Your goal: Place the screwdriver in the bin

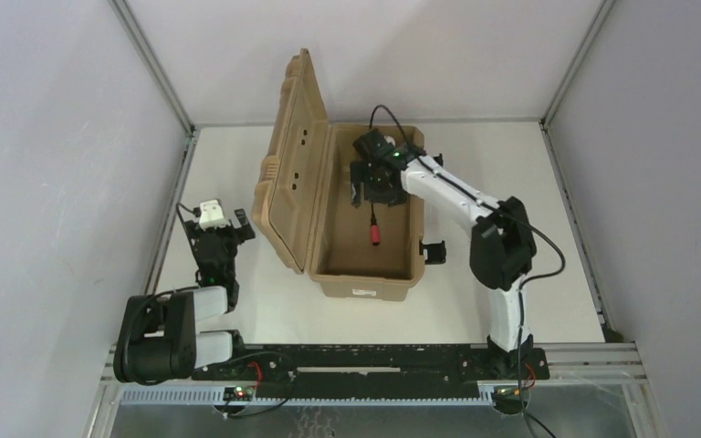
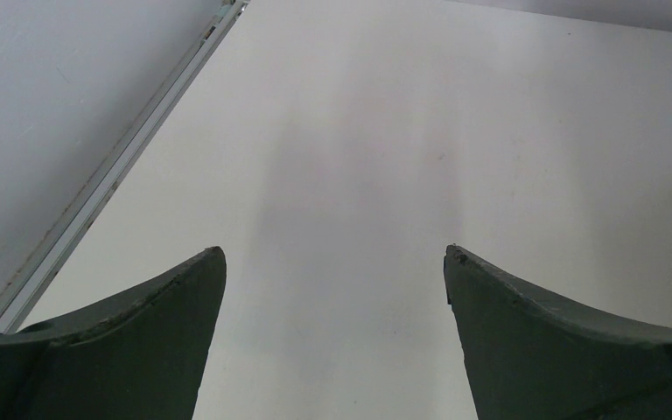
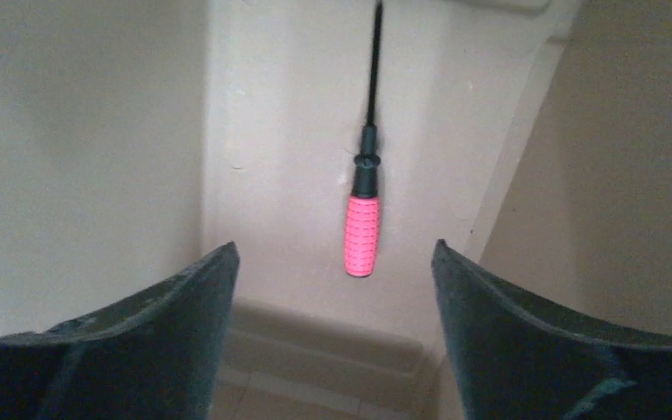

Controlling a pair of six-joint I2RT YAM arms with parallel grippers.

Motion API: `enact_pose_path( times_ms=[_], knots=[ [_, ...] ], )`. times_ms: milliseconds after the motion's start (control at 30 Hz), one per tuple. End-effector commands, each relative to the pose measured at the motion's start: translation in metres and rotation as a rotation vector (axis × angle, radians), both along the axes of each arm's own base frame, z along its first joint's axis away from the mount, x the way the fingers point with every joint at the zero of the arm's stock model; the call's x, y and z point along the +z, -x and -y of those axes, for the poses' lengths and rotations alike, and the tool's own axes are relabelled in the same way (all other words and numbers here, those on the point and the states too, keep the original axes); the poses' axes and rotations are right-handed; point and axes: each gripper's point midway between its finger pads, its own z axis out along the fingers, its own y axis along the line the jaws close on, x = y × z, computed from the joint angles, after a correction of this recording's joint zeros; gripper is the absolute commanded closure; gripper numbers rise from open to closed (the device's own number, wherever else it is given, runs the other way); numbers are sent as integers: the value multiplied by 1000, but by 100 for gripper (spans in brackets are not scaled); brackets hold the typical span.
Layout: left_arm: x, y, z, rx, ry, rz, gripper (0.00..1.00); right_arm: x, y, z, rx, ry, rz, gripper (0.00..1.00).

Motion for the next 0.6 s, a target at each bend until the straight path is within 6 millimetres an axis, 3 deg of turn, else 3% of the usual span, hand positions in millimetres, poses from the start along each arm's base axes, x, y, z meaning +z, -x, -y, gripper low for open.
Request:
enact_pose_path(
  times_ms=[0,167,233,300,400,567],
  knots=[
    [30,-11,0,-7,-21,97,0,101,-11,13,27,-63,216,5],
    [30,-11,0,-7,-21,97,0,189,-15,40,54,-141,469,3],
    [30,-11,0,-7,-21,97,0,217,-16,62,39,-164,586,3],
    [30,-11,0,-7,-21,97,0,231,-16,88,27,-167,700,3],
    [30,-11,0,-7,-21,96,0,238,-13,129,-7,-174,834,1],
    [29,-11,0,-7,-21,95,0,195,-9,202,-127,-117,895,0]
  ],
)
